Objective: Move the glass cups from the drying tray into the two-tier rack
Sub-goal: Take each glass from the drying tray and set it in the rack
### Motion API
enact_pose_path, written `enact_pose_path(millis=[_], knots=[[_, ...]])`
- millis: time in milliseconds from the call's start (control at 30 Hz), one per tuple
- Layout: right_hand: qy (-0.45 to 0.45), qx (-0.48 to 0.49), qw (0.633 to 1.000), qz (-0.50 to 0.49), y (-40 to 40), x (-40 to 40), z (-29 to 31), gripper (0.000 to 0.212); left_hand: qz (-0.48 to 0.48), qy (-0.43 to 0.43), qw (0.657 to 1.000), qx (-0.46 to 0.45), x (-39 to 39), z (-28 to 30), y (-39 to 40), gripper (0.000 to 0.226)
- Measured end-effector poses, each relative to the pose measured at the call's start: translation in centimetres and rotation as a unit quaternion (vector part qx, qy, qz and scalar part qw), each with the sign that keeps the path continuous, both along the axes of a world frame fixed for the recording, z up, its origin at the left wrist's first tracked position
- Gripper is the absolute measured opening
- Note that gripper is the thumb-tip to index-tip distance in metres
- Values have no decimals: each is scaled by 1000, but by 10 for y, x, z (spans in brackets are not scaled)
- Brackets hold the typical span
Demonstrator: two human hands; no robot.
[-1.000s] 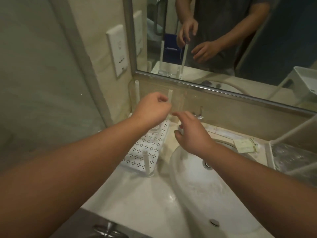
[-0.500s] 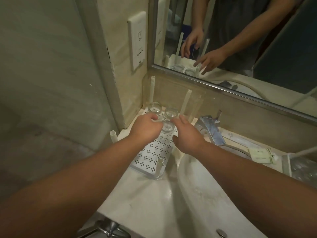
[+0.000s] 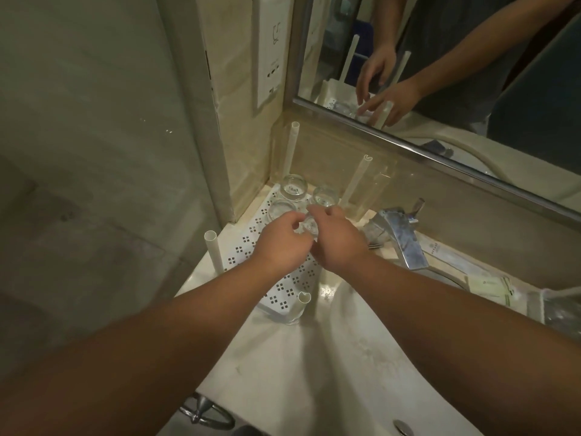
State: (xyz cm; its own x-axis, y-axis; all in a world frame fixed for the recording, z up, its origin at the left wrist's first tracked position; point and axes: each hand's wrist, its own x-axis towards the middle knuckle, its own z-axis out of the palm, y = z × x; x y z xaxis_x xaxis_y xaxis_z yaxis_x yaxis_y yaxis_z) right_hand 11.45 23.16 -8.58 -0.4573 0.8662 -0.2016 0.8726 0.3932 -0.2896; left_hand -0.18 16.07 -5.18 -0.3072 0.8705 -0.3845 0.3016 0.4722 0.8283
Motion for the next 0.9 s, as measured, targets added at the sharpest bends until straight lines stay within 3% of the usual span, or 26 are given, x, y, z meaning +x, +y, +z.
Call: enact_pose_path(millis=[367,600,767,900], knots=[[-7,-36,999,-2,-10,-9,-6,58,58,-118,987,-92,-11,-18,-13,42],[-2,-8,1000,2,-20,-5,4,58,81,-179,974,-113,-8,-17,-25,35],[7,20,1000,3,-24,-1,28,56,123,-227,956,-140,-5,-7,-32,13],[22,52,998,6,-26,2,52,55,107,-239,952,-160,-4,-4,-34,38]])
